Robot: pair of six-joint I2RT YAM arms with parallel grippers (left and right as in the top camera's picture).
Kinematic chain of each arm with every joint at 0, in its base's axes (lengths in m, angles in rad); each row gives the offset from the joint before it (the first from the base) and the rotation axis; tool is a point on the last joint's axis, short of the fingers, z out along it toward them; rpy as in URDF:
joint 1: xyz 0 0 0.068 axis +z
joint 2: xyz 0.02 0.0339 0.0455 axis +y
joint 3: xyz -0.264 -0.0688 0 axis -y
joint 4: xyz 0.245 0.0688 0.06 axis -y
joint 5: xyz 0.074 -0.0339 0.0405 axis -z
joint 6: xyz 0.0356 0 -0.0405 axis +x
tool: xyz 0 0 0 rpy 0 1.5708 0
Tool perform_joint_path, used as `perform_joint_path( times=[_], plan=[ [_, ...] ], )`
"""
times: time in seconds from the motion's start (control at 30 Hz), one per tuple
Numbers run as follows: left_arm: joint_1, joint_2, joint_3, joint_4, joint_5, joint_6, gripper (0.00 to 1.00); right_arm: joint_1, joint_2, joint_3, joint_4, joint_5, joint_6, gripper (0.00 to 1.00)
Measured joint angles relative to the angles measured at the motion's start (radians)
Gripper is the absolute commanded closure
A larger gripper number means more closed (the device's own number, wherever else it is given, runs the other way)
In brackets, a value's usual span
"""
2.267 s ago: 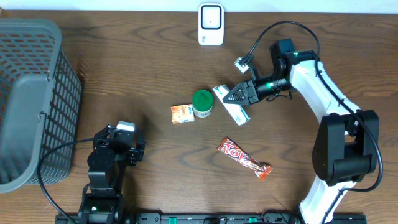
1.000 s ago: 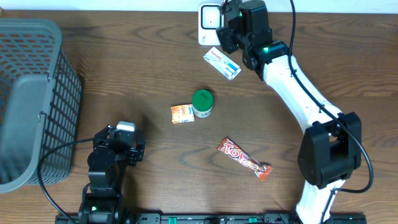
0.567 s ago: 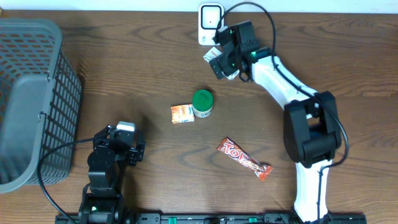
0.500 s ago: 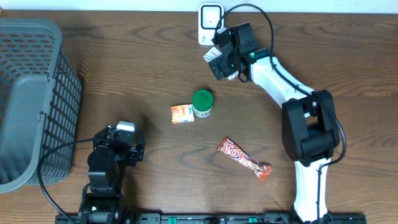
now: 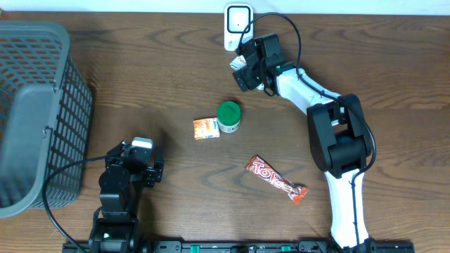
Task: Scan the item barcode
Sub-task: 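Hold the Panadol box in front of the white scanner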
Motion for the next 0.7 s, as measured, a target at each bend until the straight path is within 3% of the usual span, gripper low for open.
perform_joint_path(
  times=[0.13,0.3,0.57,0.7],
  plan=[
    [0.000,0.000,0.000,0.000,0.000,0.000,0.13,0.001,0.000,0.004,-0.028,-0.002,0.029,0.52],
    [0.000,0.000,0.000,0.000,0.000,0.000,0.13,0.001,-0.012,0.033,-0.152,0.009,0.054,0.60],
    [0.000,0.000,0.000,0.000,0.000,0.000,0.13,0.001,-0.120,0.032,-0.439,0.021,0.118,0.65],
    [0.000,0.000,0.000,0.000,0.000,0.000,0.13,0.001,-0.197,0.032,-0.592,0.022,0.176,0.61]
  ],
)
